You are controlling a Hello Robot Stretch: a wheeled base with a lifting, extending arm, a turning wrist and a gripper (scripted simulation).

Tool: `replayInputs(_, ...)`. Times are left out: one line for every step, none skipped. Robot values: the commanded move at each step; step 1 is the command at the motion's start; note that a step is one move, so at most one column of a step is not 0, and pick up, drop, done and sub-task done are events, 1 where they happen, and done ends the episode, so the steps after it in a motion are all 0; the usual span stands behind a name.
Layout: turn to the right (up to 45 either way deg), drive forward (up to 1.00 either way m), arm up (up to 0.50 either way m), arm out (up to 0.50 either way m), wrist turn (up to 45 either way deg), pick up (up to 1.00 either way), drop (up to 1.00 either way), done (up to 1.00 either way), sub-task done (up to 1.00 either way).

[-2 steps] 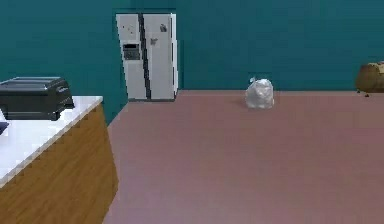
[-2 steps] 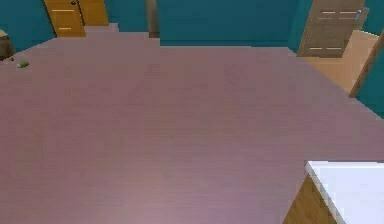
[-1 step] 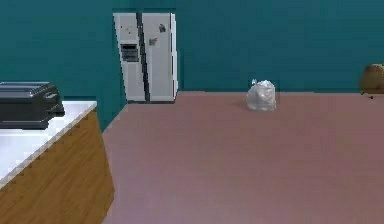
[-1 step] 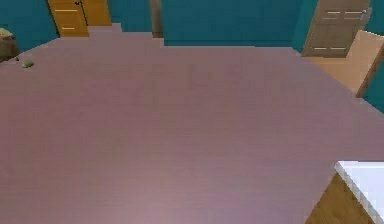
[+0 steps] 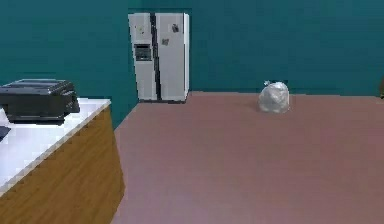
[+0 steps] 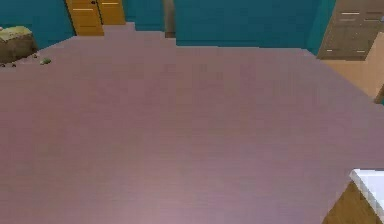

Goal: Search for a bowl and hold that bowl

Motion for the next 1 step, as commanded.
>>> replayInputs(0.0, 0.25, 0.00, 0.00, 0.0, 0.00, 0.00, 0.00, 0.00)
